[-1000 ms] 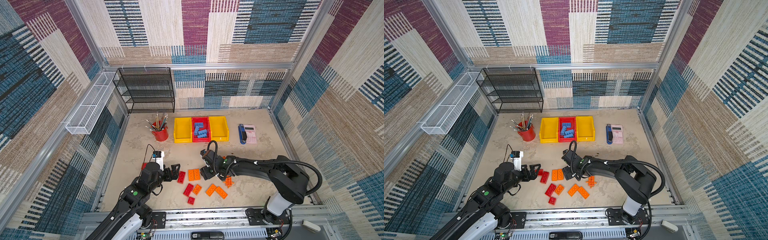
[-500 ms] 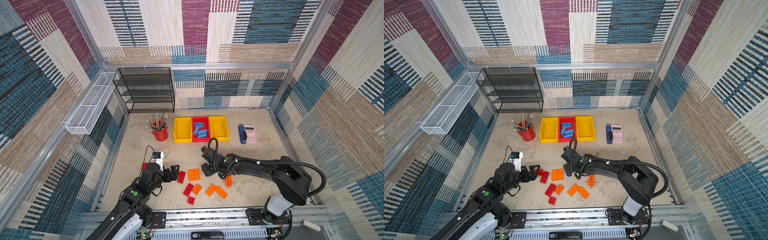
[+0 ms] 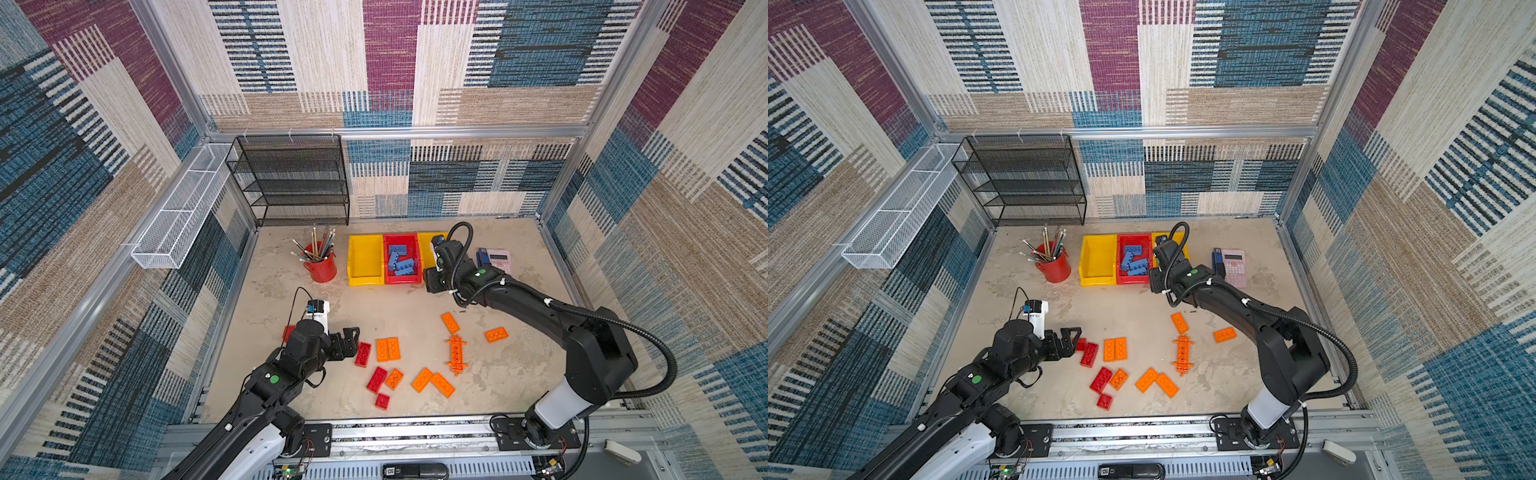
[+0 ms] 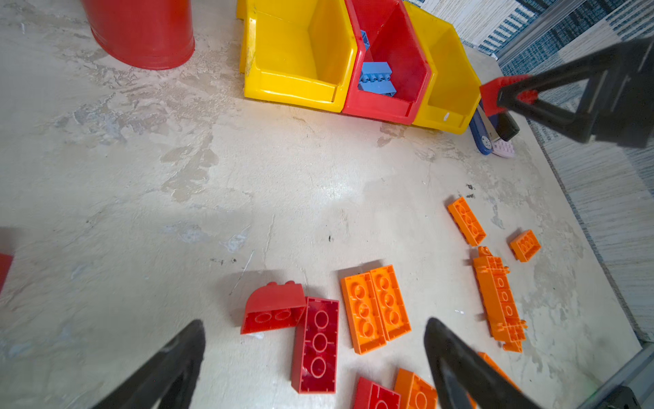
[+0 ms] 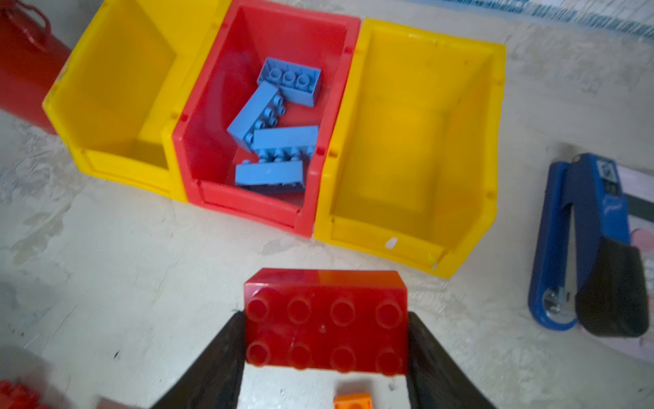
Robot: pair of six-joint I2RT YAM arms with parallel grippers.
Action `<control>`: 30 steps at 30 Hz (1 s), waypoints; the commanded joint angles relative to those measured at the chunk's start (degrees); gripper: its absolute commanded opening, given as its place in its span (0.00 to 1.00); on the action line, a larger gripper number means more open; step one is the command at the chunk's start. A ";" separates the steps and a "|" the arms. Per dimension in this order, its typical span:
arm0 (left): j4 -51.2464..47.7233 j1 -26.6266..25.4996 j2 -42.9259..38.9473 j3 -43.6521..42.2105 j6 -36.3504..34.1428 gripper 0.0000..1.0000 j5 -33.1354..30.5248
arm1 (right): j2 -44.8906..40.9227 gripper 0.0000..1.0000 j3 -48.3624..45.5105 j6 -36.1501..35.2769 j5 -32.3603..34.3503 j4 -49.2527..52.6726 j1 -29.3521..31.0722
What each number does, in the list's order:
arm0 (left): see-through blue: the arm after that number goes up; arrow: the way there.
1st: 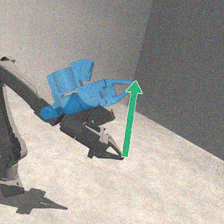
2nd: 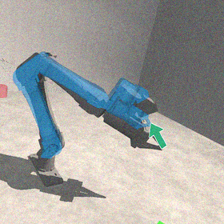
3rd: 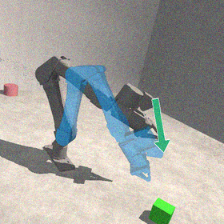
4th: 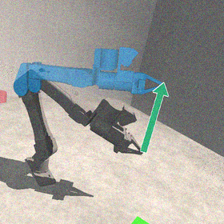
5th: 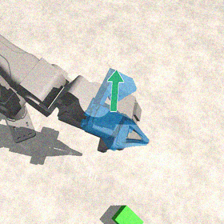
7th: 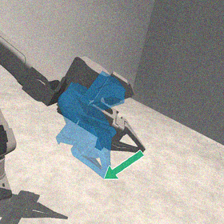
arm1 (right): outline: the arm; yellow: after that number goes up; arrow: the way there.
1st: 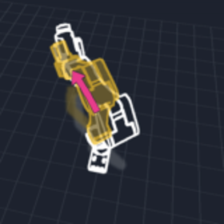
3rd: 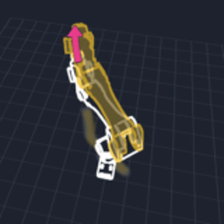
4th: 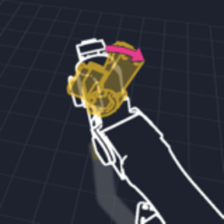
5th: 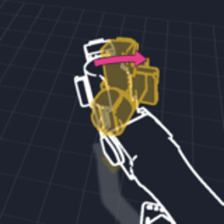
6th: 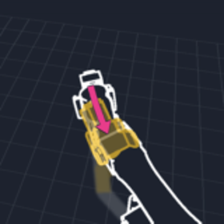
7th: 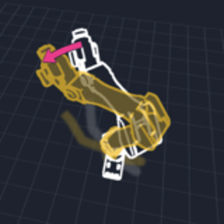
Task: Sort the legos into containers by color
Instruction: 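Carry the red brick into the yellow bin beside the stapler and open the right gripper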
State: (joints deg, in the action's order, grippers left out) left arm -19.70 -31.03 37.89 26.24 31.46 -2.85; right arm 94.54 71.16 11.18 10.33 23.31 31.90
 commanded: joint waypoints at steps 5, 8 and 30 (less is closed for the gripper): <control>-0.53 0.00 5.73 4.14 -1.21 0.97 -3.04 | 8.82 0.54 9.61 -3.83 -1.04 -1.78 -5.50; -1.53 0.09 7.55 5.46 -0.98 0.97 -5.15 | 13.64 0.54 14.54 -4.46 -1.32 -1.17 -6.66; -18.79 3.94 2.29 6.98 9.22 0.98 -19.31 | 20.42 0.99 25.48 -5.08 -4.25 3.50 -8.26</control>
State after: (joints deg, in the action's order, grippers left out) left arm -32.47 -27.73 41.28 32.47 36.27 -18.11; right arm 117.49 97.62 5.98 7.46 26.81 23.38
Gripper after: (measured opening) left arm 0.978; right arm 0.992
